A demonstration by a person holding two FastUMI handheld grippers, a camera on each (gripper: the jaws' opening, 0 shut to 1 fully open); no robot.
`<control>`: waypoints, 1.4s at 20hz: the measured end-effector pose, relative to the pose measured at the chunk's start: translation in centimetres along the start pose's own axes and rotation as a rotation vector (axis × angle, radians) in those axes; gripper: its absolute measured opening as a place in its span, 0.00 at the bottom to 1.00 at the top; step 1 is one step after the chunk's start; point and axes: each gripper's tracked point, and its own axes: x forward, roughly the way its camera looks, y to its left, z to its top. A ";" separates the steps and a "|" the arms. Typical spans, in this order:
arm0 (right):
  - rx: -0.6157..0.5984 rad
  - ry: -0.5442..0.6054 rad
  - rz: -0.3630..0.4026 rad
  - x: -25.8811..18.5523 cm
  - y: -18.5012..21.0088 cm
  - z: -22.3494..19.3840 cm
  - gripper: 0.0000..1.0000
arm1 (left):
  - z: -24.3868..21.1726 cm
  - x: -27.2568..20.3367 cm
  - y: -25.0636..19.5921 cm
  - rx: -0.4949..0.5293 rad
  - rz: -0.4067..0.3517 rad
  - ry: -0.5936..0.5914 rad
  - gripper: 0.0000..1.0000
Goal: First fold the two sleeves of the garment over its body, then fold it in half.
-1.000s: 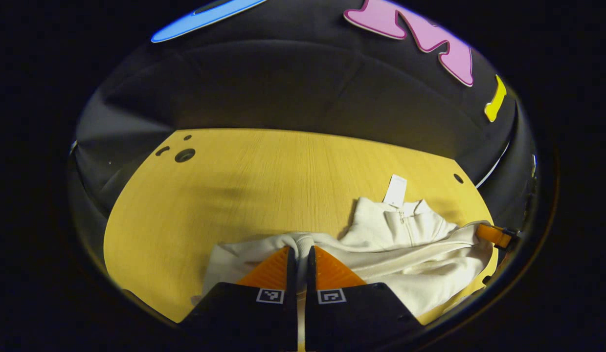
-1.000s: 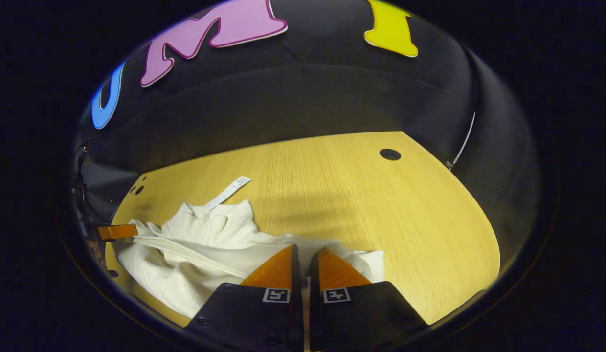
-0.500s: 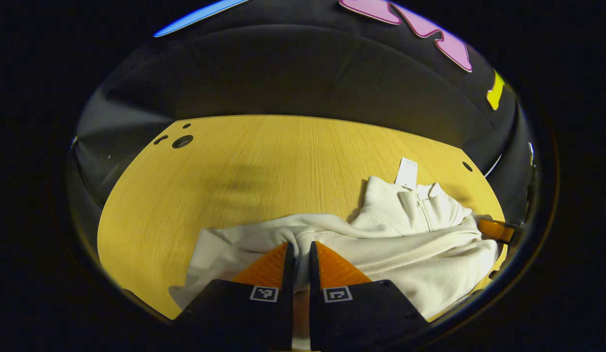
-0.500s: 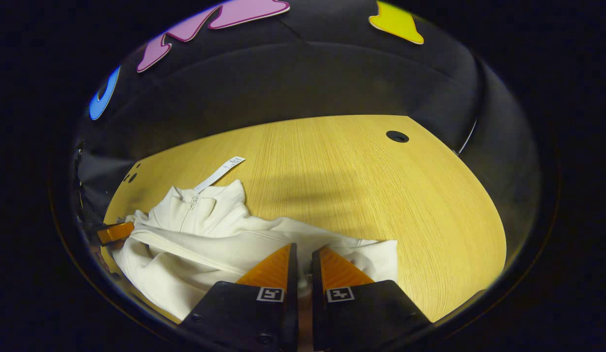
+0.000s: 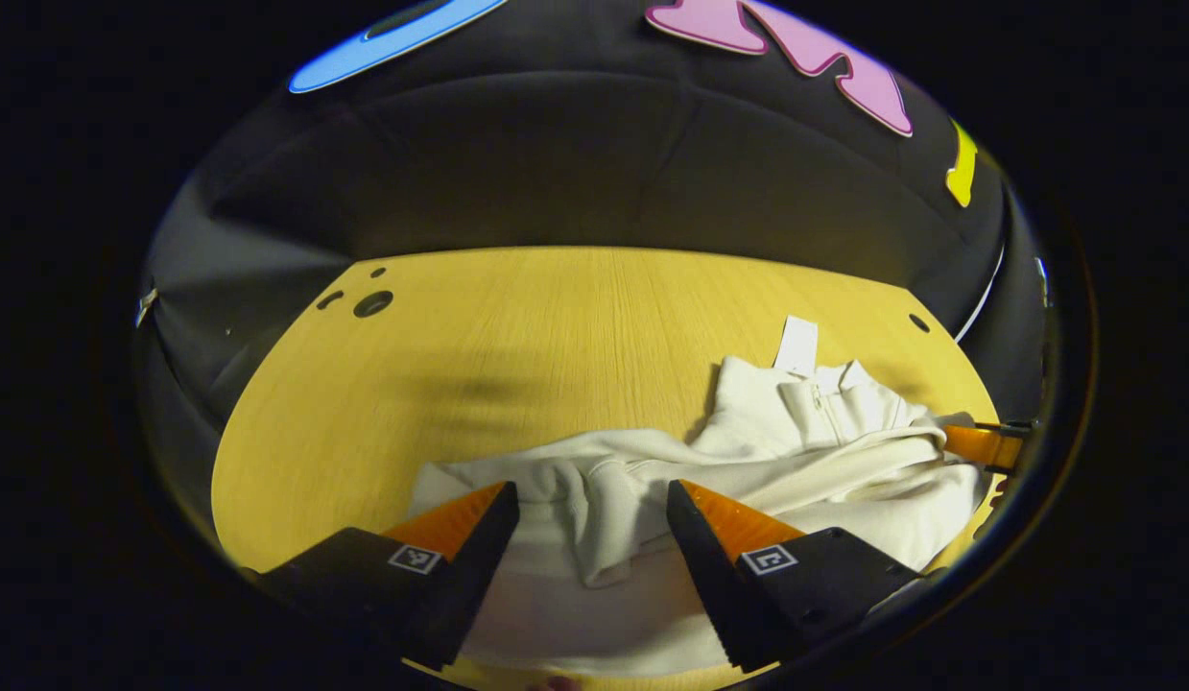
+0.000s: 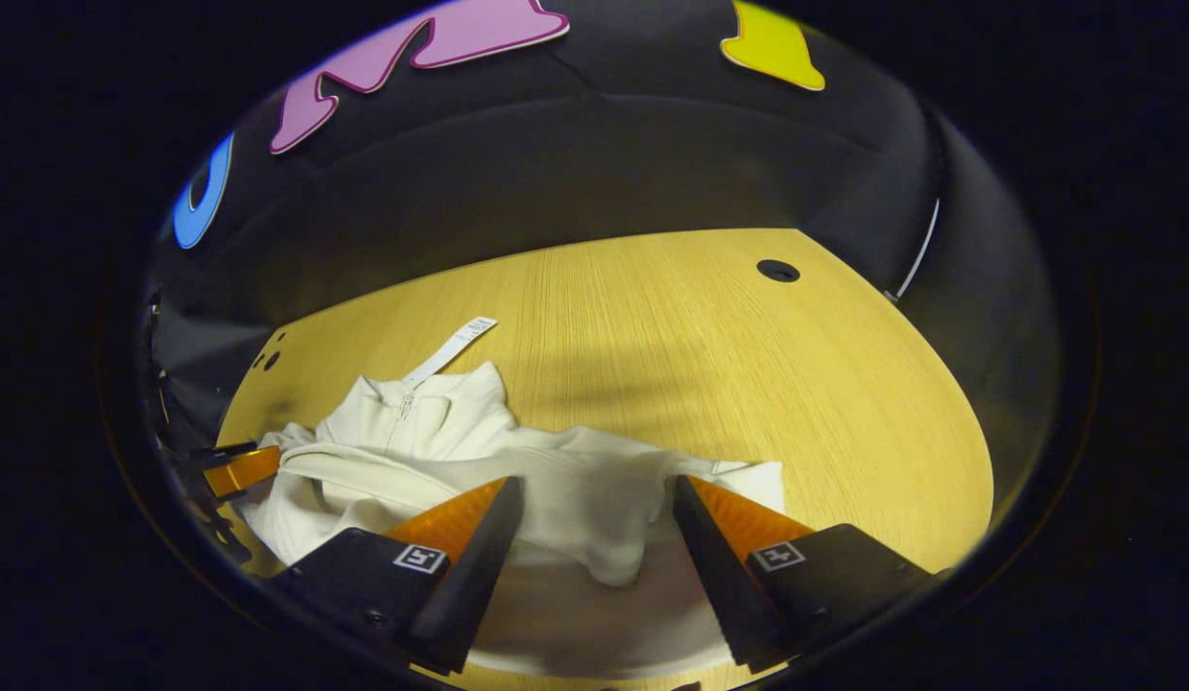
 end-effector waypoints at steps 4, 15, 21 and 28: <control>0.009 -0.051 0.018 -2.5 -0.2 1.5 0.99 | 1.2 -2.2 -0.6 -0.008 -0.017 -0.045 0.97; 0.005 -0.164 0.018 -13.4 -1.2 3.4 0.99 | 3.7 -11.5 -3.5 -0.004 -0.115 -0.209 0.98; 0.064 -0.307 0.060 -20.7 -0.2 4.6 0.99 | 4.1 -16.9 -5.4 0.092 -0.174 -0.304 0.96; -0.026 -0.387 0.143 -26.6 2.6 3.0 0.99 | 1.3 -22.5 -8.4 0.092 -0.243 -0.304 0.96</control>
